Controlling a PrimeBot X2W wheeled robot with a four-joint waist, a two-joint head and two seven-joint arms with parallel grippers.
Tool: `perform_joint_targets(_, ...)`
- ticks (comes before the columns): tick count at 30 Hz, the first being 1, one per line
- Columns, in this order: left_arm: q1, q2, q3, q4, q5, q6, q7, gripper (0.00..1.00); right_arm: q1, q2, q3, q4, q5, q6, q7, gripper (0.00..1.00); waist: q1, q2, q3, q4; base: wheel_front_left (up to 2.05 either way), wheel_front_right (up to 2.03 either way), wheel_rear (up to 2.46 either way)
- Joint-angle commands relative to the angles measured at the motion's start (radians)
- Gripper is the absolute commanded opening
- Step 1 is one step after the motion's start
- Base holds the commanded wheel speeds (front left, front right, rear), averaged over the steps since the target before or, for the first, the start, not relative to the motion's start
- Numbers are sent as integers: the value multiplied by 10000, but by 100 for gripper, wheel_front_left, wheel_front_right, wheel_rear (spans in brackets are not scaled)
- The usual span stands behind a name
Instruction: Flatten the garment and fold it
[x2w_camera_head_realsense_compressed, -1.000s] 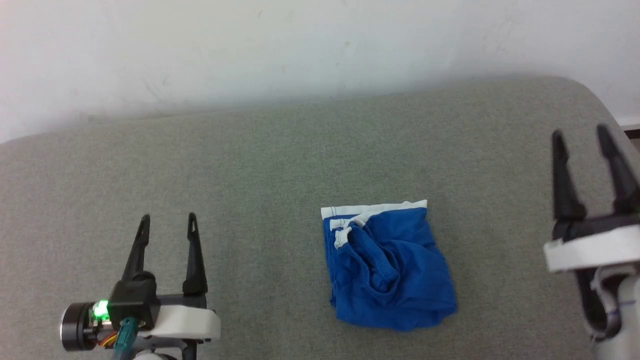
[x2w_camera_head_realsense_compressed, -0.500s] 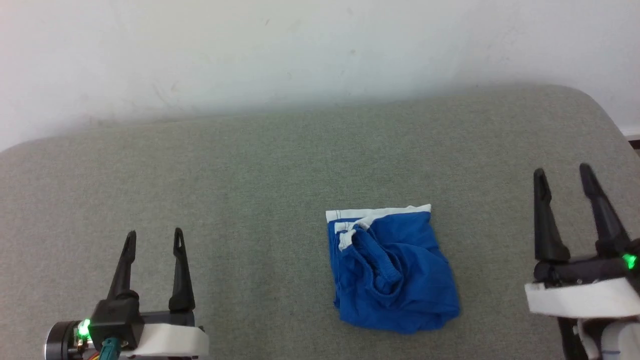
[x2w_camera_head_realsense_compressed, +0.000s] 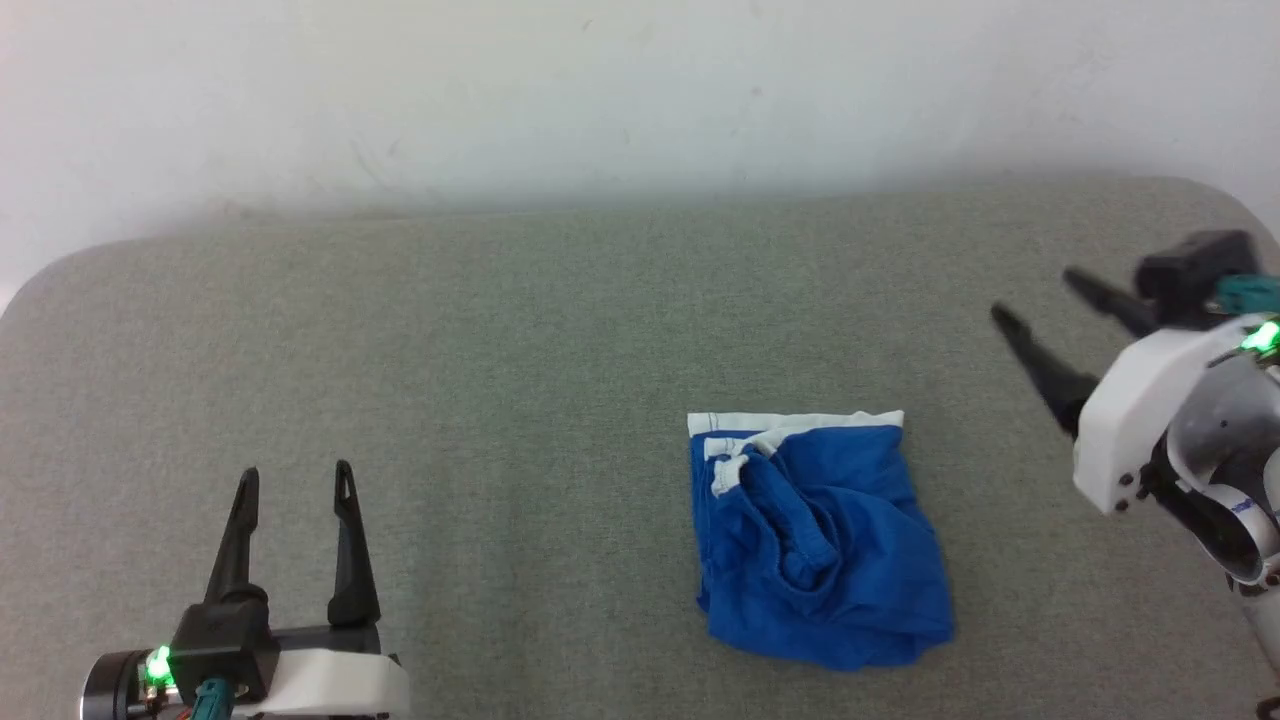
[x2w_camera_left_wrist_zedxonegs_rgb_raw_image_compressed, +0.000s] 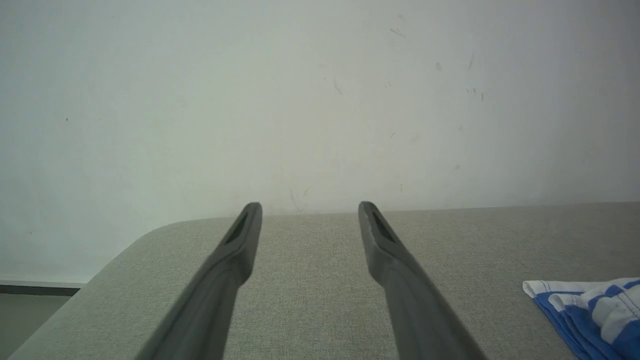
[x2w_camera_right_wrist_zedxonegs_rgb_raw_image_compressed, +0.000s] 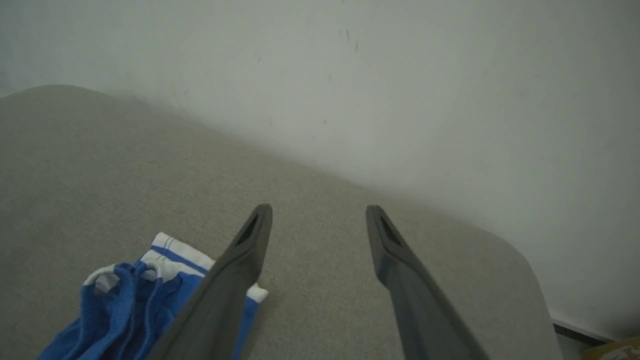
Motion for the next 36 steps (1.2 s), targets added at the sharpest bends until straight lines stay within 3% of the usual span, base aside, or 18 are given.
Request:
perform_joint_targets(1, 89, -65, 43, 13, 80, 74, -47, 100, -183, -255, 407, 155, 544, -9, 739, 100, 0, 0, 135, 166, 0, 0, 0)
perform_joint_targets(5, -66, -111, -5, -15, 114, 84, -47, 100, -436, -963, 1502, 632, 2109, -9, 3164, 100, 0, 0, 461, 411, 0, 0, 0)
perform_joint_targets(9, -323, -160, -97, -69, 118, 96, -47, 100, -655, -1105, 2123, 1194, 3247, -9, 4353, 100, 0, 0, 876, 613, 0, 0, 0)
perform_joint_targets(17, -836, -230, -333, 11, 130, 98, -47, 100, -848, -104, 2556, 2824, 3978, -9, 4054, 100, 0, 0, 1564, 895, 0, 0, 0)
perform_joint_targets(22, -1081, -257, -434, 108, 146, 106, -47, 100, -661, 364, 3416, 3804, 3948, -9, 3621, 100, 0, 0, 1736, 969, 0, 0, 0)
perform_joint_targets(23, -1093, -261, -442, 125, 155, 114, -47, 100, -669, 375, 3552, 3890, 3936, -9, 3434, 42, 0, 0, 1725, 939, 0, 0, 0)
perform_joint_targets(24, -1088, -263, -434, 148, 164, 125, -47, 100, -721, 377, 3624, 3943, 3927, -9, 3148, 0, 0, 0, 1704, 877, 0, 0, 0)
perform_joint_targets(29, -949, -211, -292, 192, 172, 128, -47, 100, -1306, -24, 4056, 3398, 3965, -9, 1925, 0, 0, 0, 1539, 202, 0, 0, 0)
perform_joint_targets(36, -894, -38, 155, -330, 195, 252, -47, 100, -2489, -1439, 4609, 1475, 4153, -9, 1600, 0, 0, 0, 2201, -1730, 0, 0, 0)
